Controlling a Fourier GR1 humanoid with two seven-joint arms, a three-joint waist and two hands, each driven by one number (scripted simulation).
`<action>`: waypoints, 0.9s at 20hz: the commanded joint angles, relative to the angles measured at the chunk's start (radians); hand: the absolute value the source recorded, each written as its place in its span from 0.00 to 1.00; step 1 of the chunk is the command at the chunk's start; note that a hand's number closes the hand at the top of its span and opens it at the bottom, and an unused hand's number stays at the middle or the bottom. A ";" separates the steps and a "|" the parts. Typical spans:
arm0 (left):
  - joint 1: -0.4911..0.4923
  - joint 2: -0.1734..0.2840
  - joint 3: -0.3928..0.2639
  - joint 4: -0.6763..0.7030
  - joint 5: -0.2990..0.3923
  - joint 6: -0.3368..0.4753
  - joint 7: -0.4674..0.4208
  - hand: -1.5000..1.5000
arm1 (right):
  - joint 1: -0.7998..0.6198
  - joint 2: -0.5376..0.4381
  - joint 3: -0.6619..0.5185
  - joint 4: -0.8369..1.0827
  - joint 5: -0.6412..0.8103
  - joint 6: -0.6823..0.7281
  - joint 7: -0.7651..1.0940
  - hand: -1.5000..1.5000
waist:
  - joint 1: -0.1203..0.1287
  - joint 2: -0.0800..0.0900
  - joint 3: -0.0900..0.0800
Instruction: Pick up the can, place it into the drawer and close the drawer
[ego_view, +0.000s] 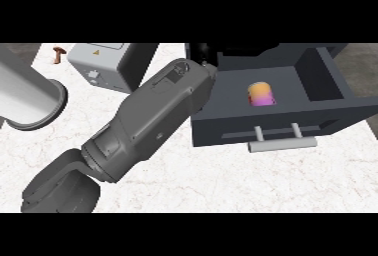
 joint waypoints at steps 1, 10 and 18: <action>-0.008 0.000 -0.003 -0.023 0.028 0.012 -0.040 0.00 | -0.033 -0.032 0.011 -0.044 0.093 0.037 -0.056 0.00 | 0.008 -0.001 0.000; -0.034 0.000 -0.012 -0.023 0.056 0.028 -0.090 0.00 | -0.183 -0.019 0.213 -0.036 0.467 0.015 -0.123 0.00 | 0.043 0.003 0.000; -0.055 0.011 0.031 0.010 0.051 -0.019 -0.053 0.00 | -0.312 -0.031 0.427 0.102 0.879 -0.077 -0.198 0.00 | 0.087 -0.008 -0.001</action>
